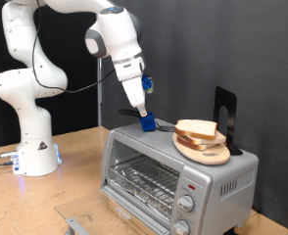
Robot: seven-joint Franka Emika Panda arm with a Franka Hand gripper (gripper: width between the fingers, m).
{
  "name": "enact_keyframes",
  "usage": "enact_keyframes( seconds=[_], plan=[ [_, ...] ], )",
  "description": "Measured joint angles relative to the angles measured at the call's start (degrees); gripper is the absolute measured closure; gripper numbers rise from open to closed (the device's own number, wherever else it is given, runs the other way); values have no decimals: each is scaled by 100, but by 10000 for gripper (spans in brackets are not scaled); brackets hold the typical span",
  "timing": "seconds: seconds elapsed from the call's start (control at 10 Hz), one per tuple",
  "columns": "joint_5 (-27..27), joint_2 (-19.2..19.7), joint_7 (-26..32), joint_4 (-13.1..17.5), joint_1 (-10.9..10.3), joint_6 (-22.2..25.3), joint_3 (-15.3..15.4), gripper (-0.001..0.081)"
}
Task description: Make a piece of toast with the oven
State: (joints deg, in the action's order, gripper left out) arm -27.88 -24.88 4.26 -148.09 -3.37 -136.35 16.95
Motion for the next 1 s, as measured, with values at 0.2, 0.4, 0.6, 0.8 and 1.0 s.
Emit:
enact_keyframes(
  seconds=[0.2,0.4,0.6,0.8,1.0],
  plan=[
    [74,5,-80,-67,23,-155,107,1],
    [79,31,-113,-111,24,-156,187,1],
    [112,58,-199,-184,44,-285,302,1],
    [142,99,-304,-264,69,-475,424,1],
    [148,152,-368,-297,88,-600,515,1]
  ],
)
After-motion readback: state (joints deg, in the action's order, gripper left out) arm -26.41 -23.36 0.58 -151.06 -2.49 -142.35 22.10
